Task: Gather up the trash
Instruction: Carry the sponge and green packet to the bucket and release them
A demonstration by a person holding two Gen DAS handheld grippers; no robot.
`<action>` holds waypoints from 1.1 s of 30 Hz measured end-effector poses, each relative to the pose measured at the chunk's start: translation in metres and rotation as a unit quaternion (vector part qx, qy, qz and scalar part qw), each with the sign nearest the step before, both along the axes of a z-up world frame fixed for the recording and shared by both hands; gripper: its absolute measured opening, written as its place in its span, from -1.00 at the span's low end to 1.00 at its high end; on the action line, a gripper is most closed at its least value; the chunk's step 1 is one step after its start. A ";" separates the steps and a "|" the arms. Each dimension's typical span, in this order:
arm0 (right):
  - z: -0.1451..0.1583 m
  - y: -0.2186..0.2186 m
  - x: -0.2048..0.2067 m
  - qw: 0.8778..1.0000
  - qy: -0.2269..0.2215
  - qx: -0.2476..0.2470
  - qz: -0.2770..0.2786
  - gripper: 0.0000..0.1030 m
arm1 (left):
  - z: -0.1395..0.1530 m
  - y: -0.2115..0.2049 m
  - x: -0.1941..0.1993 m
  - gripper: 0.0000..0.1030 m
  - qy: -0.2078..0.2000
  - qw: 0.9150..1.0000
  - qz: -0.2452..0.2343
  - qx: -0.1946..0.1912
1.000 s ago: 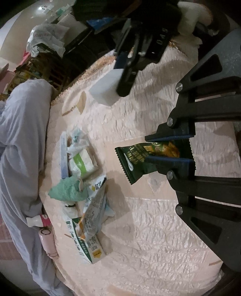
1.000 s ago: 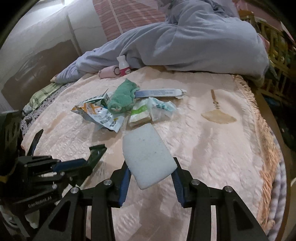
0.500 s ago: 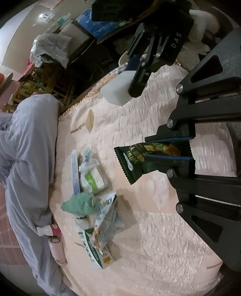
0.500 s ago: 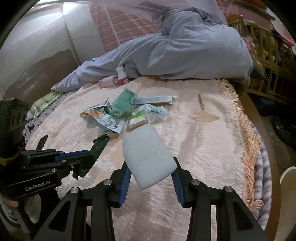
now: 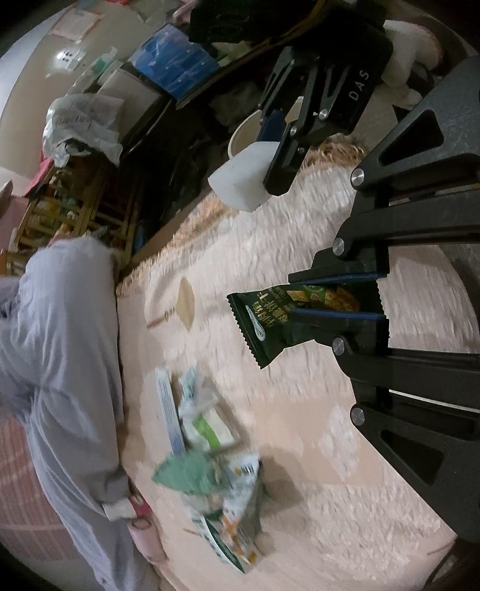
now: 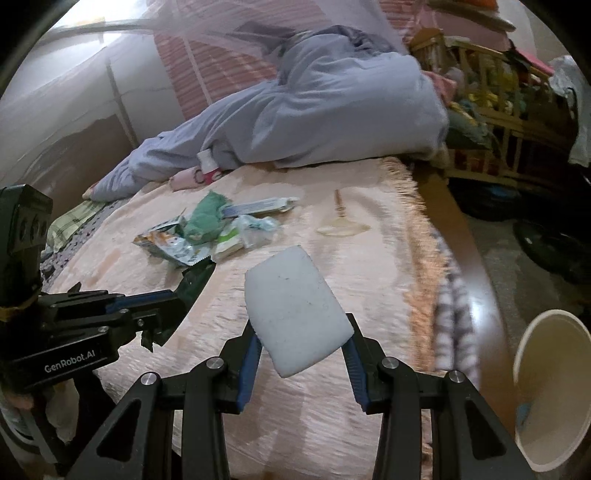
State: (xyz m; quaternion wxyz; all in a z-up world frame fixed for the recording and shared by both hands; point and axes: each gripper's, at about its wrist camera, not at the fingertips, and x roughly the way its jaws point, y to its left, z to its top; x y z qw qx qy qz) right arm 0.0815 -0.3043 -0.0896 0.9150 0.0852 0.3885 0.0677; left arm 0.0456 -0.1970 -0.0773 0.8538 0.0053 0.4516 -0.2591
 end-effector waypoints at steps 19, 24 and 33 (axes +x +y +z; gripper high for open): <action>-0.002 -0.121 -0.050 0.993 0.019 -0.020 -0.113 -0.22 | 0.004 -0.152 -0.005 -0.81 0.004 0.993 -0.120 -0.014; -0.009 -0.159 -0.060 0.988 0.034 -0.021 -0.148 -0.21 | -0.001 -0.190 -0.007 -0.81 0.010 0.989 -0.149 -0.014; -0.026 -0.220 -0.077 0.974 0.056 -0.021 -0.218 -0.21 | -0.009 -0.257 -0.004 -0.81 0.028 0.980 -0.194 -0.021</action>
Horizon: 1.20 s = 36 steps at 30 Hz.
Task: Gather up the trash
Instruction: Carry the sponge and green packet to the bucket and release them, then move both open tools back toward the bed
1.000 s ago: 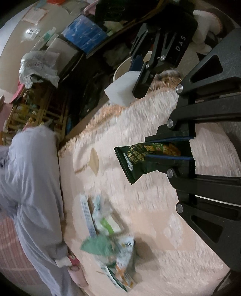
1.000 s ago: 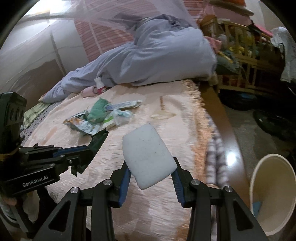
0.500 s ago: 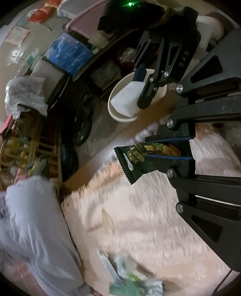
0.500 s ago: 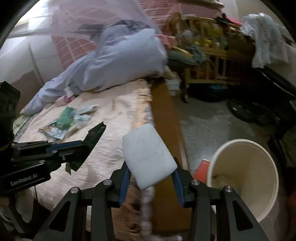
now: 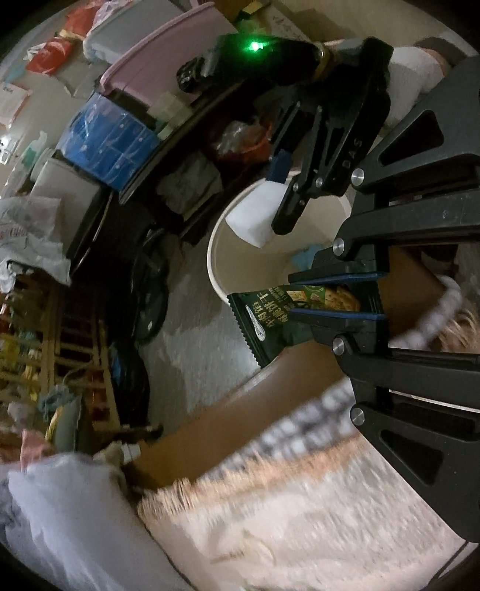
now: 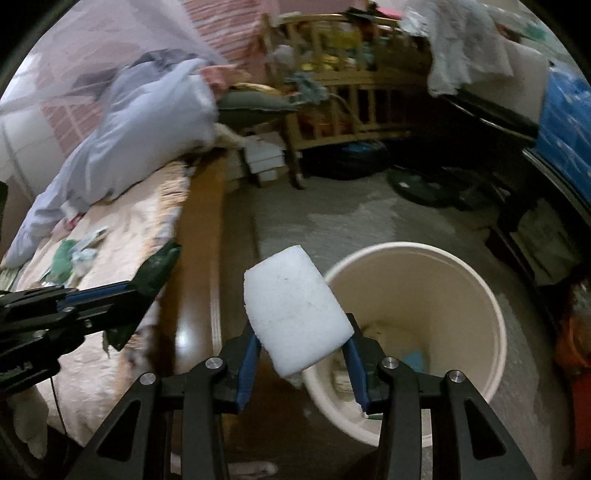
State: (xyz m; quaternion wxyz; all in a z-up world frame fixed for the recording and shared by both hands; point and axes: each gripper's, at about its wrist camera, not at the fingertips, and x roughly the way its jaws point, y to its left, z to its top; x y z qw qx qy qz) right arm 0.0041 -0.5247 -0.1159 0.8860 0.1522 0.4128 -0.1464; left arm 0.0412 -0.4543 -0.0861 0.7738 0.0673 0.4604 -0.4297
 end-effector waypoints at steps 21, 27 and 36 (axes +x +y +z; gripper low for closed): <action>-0.023 -0.071 -0.027 0.992 0.028 0.018 -0.123 0.39 | -0.034 -0.059 0.018 -0.10 0.059 0.998 -0.011 -0.012; -0.021 -0.058 -0.022 0.994 0.021 0.019 -0.104 0.39 | -0.026 -0.018 0.022 -0.10 0.029 0.999 0.030 0.010; -0.014 -0.020 -0.004 0.998 0.004 0.014 -0.062 0.39 | -0.022 0.053 0.025 -0.10 -0.011 0.995 0.089 0.037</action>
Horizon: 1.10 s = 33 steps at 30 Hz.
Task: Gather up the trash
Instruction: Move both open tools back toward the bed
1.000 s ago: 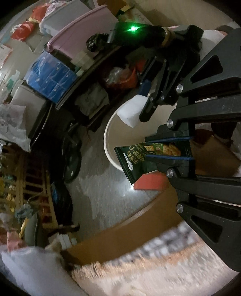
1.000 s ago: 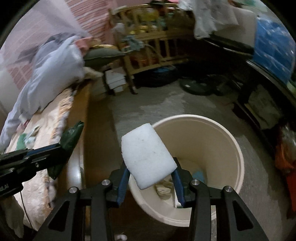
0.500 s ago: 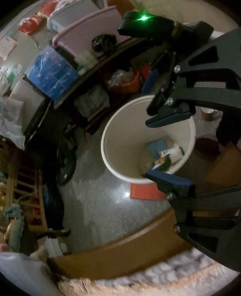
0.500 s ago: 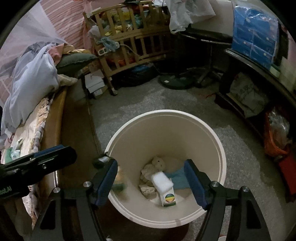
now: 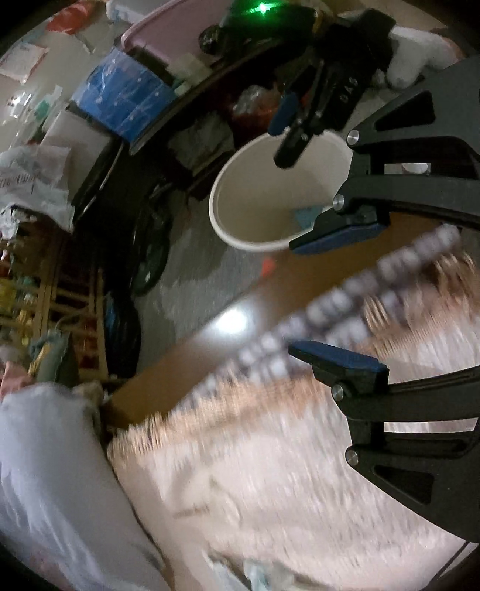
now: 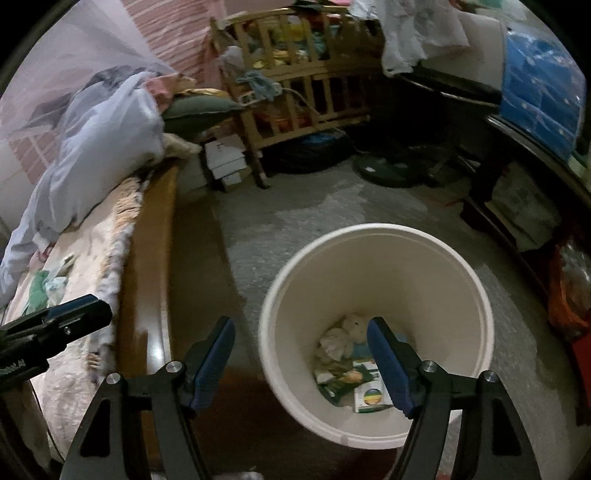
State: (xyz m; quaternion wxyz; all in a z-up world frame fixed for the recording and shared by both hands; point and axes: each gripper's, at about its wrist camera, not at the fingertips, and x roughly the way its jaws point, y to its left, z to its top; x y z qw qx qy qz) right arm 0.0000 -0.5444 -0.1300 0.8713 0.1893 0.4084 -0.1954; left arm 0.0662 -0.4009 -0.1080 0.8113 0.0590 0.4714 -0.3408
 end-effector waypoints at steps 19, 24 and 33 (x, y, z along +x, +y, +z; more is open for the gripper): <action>0.012 0.142 0.064 0.989 -0.024 0.013 0.144 0.39 | 0.009 0.154 0.009 -0.10 -0.046 0.991 0.119 0.044; 0.006 0.183 0.089 0.982 -0.018 0.028 0.186 0.39 | 0.012 0.202 0.018 -0.10 -0.043 0.985 0.161 0.046; -0.004 0.253 0.130 0.966 -0.002 0.029 0.258 0.39 | 0.017 0.271 0.043 -0.09 -0.033 0.972 0.230 0.042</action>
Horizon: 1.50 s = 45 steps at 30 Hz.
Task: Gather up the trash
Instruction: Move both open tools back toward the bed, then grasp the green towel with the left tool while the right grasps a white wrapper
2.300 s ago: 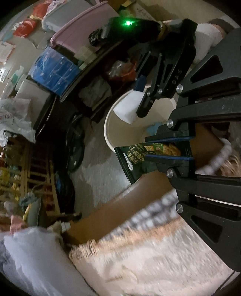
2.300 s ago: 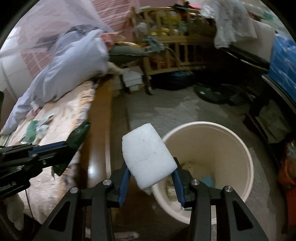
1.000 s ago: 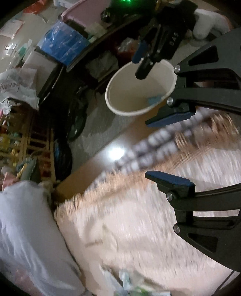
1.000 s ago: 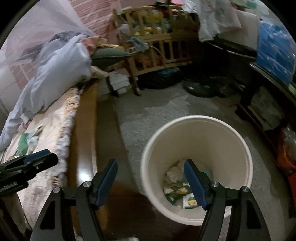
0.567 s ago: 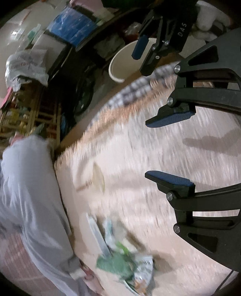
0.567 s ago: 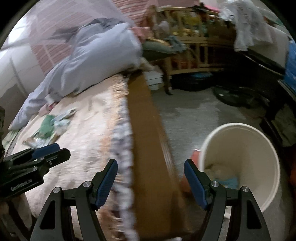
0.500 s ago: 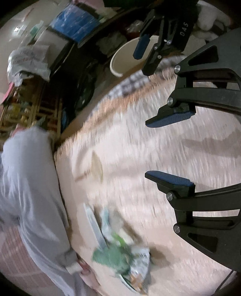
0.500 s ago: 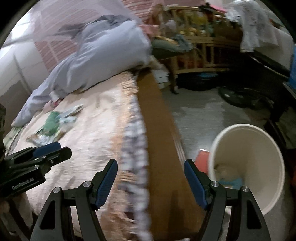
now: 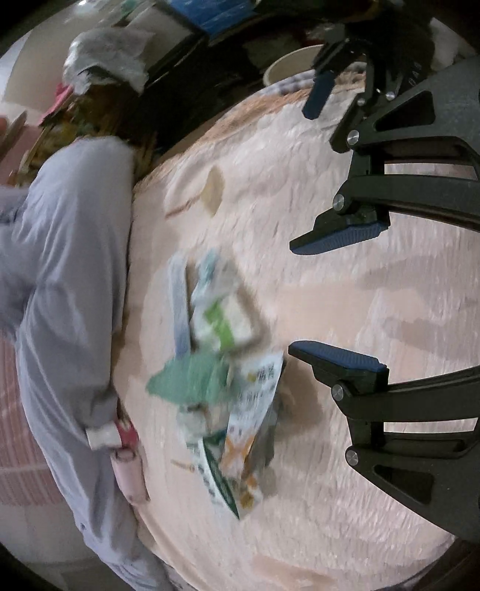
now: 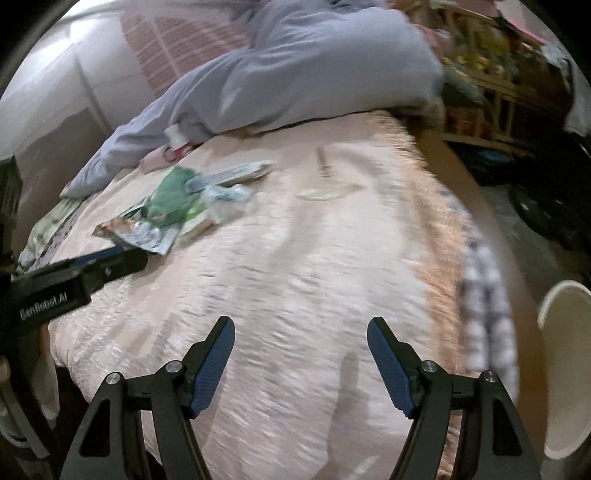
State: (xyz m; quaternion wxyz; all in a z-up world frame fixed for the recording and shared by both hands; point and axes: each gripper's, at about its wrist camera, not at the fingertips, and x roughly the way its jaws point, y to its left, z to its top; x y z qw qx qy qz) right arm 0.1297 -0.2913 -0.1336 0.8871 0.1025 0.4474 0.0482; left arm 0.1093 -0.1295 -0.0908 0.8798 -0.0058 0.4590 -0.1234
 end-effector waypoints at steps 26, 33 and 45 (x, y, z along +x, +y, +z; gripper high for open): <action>-0.036 0.068 0.178 0.995 0.009 0.076 0.057 0.18 | -0.028 0.052 0.138 -0.02 0.075 0.993 0.086 -0.018; -0.030 0.060 0.167 0.994 -0.012 0.094 0.062 -0.43 | -0.041 0.055 0.143 -0.35 0.079 0.992 0.087 -0.048; 0.000 0.048 0.120 0.994 -0.039 0.069 0.073 -0.54 | -0.001 0.057 0.094 -0.42 0.039 0.995 0.052 -0.080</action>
